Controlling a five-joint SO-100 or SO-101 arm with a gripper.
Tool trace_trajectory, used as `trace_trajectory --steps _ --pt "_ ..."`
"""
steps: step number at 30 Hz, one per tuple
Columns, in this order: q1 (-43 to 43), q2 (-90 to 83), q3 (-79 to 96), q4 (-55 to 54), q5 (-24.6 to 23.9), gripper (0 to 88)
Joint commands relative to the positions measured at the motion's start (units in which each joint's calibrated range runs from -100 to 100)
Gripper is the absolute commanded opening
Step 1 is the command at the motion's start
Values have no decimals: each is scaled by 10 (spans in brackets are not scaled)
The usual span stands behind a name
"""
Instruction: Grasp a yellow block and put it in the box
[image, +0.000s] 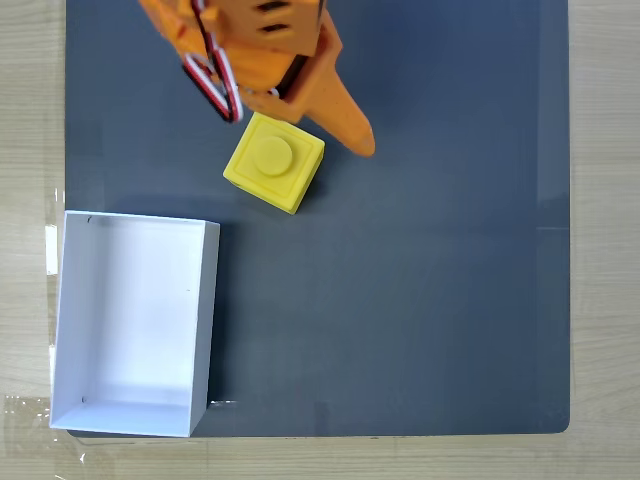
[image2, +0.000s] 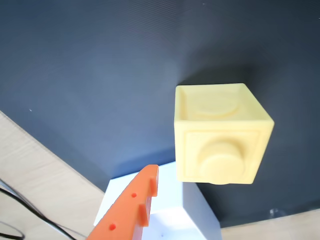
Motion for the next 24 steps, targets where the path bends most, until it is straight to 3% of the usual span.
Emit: trace_trajectory --steps 1,7,21,24 --pt "15 30 -37 -34 20 493" --pt "15 123 -74 -91 23 493" --pt "-4 226 -91 -94 21 489" --pt "-4 232 -91 -94 21 420"
